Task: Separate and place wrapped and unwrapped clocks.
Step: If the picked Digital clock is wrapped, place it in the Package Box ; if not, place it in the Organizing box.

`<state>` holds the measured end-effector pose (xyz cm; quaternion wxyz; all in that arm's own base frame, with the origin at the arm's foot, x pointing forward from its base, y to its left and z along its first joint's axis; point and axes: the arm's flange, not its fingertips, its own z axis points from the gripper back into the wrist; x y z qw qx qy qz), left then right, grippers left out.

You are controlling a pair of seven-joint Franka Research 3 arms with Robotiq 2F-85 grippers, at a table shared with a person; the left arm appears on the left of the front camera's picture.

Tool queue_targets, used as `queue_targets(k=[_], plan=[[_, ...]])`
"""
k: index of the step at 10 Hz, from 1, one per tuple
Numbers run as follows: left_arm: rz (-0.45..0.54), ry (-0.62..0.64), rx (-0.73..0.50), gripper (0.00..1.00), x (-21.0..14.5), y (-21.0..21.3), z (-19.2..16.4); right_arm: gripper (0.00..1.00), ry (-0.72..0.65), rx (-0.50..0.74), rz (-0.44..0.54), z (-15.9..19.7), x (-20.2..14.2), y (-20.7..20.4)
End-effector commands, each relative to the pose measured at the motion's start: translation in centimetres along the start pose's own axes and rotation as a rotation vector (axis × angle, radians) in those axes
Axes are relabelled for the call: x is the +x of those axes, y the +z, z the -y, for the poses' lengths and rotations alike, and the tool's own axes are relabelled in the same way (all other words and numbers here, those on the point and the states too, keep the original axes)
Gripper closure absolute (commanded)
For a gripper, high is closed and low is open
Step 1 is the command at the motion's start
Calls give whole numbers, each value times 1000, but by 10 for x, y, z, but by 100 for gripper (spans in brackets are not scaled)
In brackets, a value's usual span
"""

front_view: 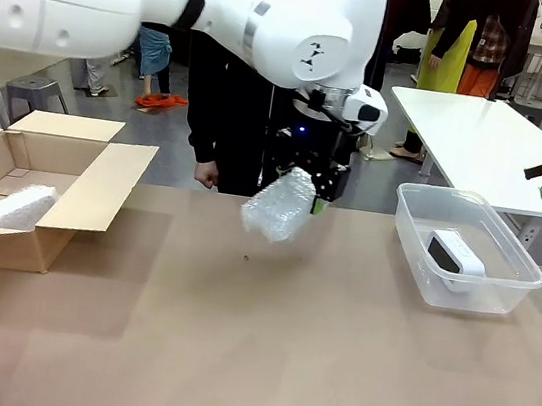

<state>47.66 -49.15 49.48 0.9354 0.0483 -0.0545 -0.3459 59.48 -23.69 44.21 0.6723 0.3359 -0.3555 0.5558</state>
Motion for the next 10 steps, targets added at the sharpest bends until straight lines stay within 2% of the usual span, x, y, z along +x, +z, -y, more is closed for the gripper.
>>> queue_targets(k=[1,6,8,10], plan=[[15,94,4,17,-51,-7,-23,0,1,2,8,0,0,-2],[61,364,5,17,-155,-13,-100,0,1,2,8,0,0,-2],[103,400,-5,17,-190,-14,-128,0,1,2,8,0,0,-2],[140,382,-14,17,-222,-11,-163,0,1,2,8,0,0,-2]])
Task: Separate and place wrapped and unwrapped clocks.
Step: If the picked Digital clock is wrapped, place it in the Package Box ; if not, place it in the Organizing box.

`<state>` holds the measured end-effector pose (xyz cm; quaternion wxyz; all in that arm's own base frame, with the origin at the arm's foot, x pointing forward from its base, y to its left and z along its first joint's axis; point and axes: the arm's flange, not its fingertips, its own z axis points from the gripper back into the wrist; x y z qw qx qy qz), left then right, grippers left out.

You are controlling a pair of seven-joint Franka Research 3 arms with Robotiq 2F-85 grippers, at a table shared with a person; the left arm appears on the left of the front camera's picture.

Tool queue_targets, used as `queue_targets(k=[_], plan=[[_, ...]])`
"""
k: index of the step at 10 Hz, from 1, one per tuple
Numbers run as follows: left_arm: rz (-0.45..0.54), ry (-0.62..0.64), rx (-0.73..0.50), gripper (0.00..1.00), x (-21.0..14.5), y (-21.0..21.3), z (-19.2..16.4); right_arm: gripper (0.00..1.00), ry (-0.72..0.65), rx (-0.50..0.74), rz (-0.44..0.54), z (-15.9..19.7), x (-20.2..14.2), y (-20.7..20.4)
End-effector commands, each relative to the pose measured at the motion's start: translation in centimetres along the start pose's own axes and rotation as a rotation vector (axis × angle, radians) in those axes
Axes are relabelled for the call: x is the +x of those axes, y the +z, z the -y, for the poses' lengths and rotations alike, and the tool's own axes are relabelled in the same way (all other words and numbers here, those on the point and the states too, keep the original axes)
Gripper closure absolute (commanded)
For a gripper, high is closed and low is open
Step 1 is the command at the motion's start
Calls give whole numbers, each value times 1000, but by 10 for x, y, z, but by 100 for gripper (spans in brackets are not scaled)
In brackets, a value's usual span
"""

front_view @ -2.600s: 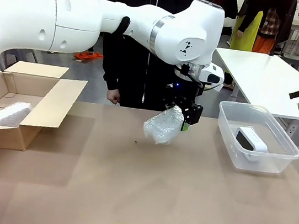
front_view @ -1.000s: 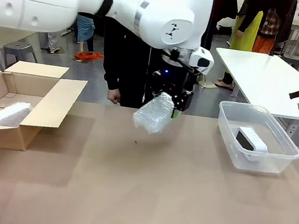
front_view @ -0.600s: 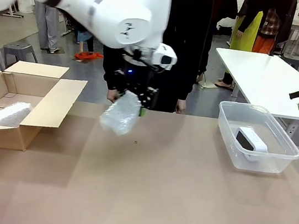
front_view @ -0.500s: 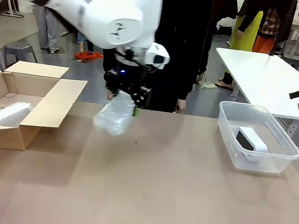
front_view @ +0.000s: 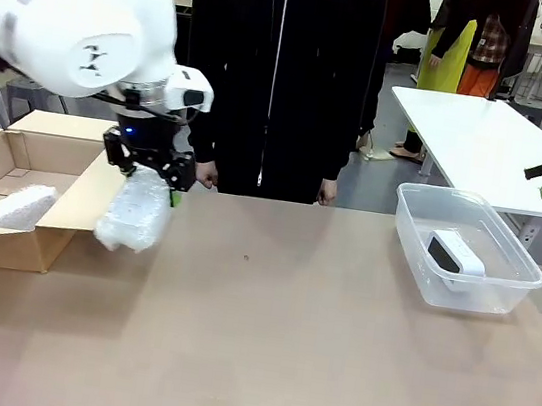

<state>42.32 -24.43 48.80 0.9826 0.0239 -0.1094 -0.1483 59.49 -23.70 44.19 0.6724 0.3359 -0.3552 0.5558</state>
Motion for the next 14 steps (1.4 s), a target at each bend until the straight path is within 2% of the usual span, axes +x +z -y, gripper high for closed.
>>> queue_targets(k=[1,3,7,14], plan=[[46,-15,-22,17,-18,6,-40,0,2,2,9,0,0,-2],[108,-5,3,17,-18,10,-79,0,2,2,9,0,0,-2],[78,108,-66,17,-5,11,-142,0,2,2,9,0,0,-2],[98,140,-85,17,0,12,-151,0,2,2,9,0,0,-2]])
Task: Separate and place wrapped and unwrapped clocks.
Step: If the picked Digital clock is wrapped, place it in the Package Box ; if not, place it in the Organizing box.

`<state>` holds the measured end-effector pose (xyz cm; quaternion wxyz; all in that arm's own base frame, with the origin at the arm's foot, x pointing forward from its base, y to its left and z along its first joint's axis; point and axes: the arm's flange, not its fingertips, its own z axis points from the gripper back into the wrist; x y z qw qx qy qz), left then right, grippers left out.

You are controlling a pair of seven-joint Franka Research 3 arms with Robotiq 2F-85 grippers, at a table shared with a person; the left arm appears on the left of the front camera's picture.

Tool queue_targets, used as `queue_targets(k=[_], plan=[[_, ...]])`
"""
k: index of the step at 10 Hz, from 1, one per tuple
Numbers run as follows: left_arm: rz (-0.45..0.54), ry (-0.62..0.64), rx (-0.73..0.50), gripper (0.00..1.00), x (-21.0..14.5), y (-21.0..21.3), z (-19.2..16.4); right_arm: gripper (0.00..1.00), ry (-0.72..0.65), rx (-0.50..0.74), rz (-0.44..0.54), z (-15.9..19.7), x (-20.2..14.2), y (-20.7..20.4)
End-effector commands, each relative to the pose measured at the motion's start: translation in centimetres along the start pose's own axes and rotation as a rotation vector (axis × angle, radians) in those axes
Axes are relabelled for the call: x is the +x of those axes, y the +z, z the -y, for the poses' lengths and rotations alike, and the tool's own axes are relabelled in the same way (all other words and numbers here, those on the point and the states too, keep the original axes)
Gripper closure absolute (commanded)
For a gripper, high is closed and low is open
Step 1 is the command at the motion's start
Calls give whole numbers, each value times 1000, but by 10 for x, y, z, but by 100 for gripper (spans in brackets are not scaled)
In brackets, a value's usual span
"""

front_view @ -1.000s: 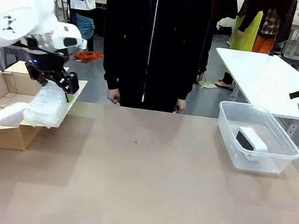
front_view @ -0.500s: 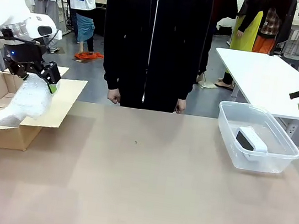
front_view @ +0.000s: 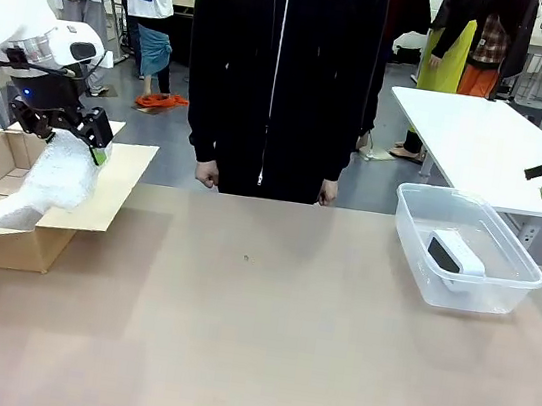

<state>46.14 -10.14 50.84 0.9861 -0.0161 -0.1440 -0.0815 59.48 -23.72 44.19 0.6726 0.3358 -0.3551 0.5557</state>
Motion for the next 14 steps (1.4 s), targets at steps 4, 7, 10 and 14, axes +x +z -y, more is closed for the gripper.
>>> queue_targets(k=[4,7,10,14], plan=[[0,0,0,17,0,0,0,0,2,2,9,0,0,-2],[0,0,0,17,0,0,0,0,2,2,9,0,0,-2],[-2,1,-8,17,0,-1,2,0,2,2,9,0,0,-2],[27,154,-10,17,23,13,-74,0,2,2,9,0,0,-2]])
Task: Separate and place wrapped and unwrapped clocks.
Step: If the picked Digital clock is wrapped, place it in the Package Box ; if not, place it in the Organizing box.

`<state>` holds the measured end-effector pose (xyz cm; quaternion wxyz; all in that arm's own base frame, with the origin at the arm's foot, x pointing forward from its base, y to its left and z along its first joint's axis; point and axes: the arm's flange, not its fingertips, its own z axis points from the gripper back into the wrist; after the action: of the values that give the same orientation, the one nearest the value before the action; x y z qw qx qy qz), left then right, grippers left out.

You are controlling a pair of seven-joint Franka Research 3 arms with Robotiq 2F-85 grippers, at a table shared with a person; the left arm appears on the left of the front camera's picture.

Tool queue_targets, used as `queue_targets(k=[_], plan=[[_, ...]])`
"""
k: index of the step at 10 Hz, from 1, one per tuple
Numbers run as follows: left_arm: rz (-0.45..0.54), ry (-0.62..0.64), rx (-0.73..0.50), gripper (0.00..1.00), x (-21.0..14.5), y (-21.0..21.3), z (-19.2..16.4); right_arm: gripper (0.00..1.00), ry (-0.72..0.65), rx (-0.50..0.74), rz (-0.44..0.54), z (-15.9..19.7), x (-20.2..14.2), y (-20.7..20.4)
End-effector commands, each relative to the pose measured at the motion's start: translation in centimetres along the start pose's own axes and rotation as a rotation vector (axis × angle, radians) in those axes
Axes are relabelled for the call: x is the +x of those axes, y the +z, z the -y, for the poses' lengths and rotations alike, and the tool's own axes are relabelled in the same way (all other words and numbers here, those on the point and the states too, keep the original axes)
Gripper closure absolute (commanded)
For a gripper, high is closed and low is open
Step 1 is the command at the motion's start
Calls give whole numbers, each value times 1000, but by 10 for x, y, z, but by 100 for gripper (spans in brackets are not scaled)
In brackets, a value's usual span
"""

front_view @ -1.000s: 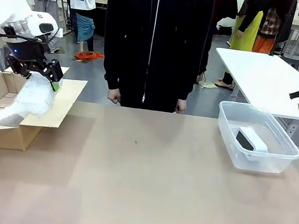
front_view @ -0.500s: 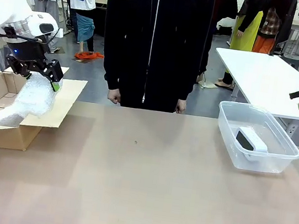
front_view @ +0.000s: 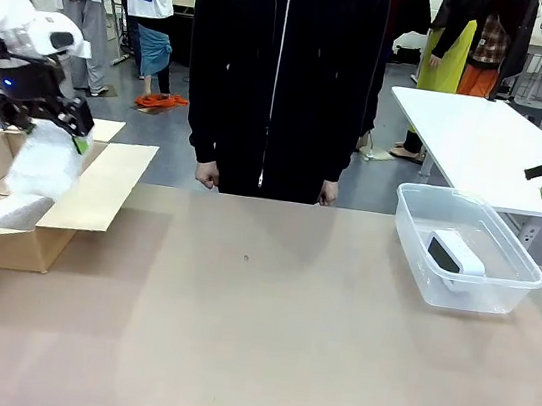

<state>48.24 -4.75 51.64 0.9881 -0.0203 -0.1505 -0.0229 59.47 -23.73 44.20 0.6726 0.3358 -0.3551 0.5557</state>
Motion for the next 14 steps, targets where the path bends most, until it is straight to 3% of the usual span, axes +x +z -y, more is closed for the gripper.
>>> queue_targets(k=[1,3,6,8,14], plan=[[23,83,-21,17,16,13,-41,0,2,2,9,0,0,-2],[14,63,-7,17,24,11,-79,0,2,2,9,0,0,-2],[-46,-111,80,17,44,-21,-108,0,2,2,9,0,0,-2],[-40,-103,97,17,66,-43,-118,0,2,2,9,0,0,-2],[-146,-72,22,17,100,-87,-126,0,2,2,9,0,0,-2]])
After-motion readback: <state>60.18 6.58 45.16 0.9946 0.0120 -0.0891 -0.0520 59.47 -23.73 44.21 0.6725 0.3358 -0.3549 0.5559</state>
